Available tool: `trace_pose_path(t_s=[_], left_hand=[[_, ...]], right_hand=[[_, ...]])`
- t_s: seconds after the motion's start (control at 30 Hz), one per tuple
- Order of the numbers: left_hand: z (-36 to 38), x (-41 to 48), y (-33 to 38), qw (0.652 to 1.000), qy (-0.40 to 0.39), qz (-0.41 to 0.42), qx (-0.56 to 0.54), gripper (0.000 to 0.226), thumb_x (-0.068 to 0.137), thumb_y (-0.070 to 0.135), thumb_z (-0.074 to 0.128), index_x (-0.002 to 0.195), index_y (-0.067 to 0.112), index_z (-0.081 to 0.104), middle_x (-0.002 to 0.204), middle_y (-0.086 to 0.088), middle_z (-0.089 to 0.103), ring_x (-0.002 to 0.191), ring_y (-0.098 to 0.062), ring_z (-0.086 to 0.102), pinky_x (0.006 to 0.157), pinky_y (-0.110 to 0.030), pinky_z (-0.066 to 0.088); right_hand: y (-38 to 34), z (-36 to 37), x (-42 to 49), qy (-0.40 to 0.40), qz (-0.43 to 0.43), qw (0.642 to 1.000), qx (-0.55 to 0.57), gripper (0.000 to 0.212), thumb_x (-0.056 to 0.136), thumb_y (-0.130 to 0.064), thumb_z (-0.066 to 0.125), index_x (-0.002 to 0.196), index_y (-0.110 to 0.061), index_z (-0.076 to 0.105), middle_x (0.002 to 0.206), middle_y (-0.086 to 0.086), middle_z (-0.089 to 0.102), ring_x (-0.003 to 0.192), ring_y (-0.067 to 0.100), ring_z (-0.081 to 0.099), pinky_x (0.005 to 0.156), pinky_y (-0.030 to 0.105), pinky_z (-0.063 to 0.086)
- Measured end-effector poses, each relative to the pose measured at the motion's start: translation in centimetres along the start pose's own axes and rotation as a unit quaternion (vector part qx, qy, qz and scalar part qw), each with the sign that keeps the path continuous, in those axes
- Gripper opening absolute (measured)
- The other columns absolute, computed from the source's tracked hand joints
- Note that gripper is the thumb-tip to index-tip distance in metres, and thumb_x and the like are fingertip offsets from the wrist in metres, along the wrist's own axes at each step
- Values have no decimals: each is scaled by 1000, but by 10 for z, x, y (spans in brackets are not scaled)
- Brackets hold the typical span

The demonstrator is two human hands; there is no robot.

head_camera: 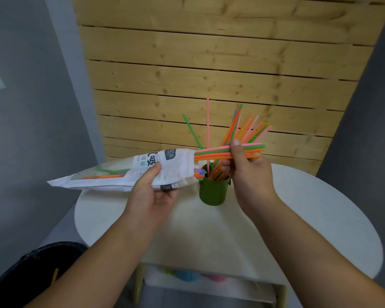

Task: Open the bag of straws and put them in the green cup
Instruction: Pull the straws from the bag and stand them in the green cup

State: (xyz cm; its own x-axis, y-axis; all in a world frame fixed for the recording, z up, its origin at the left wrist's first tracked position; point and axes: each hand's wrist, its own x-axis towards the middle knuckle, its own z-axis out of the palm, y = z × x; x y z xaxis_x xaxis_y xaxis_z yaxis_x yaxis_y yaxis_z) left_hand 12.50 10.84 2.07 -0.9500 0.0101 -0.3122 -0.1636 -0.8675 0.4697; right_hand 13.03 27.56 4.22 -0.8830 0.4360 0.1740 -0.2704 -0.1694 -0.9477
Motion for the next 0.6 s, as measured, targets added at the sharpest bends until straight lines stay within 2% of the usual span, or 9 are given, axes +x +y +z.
trace_pose_path(t_s=[0.1,0.3,0.43,0.6], left_hand=[[-3,6,5,1000,7,4,-9,29,91,4,69,119,10,63,106,-10,79,92,-24,78,84,-47,61],[-11,20,12,1000,19,19,-14,34,90,5,70,123,11,63,101,-9,80,91,-23,78,83,-46,61],[-16,26,12,999,27,24,-16,33,91,5,69,123,11,63,96,-8,81,89,-23,78,86,-45,60],[-20,34,11,999,32,29,-17,36,92,5,68,126,12,62,92,-9,81,87,-23,78,80,-46,62]], right_hand=[[-8,-10,9,3,-6,1000,0,27,98,-30,59,79,-14,69,57,0,61,55,14,57,62,31,52],[-22,-31,23,22,14,998,52,25,99,-24,59,81,-8,66,54,-1,60,50,9,56,55,21,52],[-28,-45,28,43,16,998,47,24,99,-22,60,80,-8,66,54,0,58,51,11,54,54,21,52],[-36,-63,33,71,23,997,28,22,98,-21,61,82,-7,66,57,1,57,51,10,54,52,21,51]])
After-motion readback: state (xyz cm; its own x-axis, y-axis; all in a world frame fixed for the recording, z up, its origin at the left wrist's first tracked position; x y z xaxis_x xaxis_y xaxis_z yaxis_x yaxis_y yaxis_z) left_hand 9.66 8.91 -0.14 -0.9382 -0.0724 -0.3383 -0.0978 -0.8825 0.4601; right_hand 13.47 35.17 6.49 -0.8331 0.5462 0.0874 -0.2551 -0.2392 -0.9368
